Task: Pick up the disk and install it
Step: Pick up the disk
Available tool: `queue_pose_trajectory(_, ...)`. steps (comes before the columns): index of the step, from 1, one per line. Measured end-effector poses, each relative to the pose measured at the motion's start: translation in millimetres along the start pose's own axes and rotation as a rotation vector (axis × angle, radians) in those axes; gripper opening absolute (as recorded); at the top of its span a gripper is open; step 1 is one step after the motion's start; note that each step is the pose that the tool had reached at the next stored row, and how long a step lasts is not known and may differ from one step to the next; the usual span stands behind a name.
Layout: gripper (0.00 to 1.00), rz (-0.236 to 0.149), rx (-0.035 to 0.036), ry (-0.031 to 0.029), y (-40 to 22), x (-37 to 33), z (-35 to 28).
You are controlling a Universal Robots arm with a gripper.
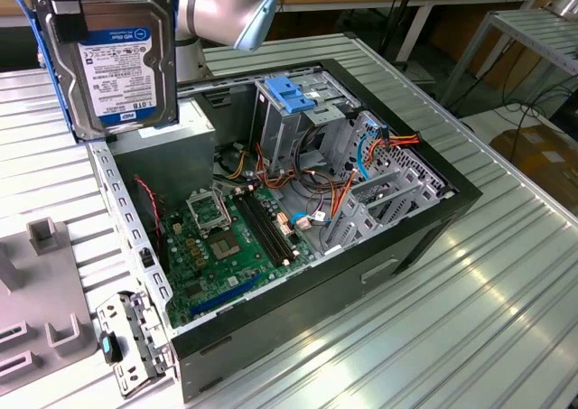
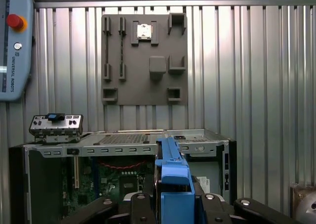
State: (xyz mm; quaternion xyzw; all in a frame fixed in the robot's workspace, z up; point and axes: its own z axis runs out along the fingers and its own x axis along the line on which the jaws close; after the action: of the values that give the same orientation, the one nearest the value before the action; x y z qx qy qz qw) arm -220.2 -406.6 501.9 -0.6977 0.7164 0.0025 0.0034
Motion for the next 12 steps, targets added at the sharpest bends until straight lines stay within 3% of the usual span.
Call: queue_pose_trajectory(12,0.37,0.0,0.0001,0.0,-16.8,-0.3,0.0)
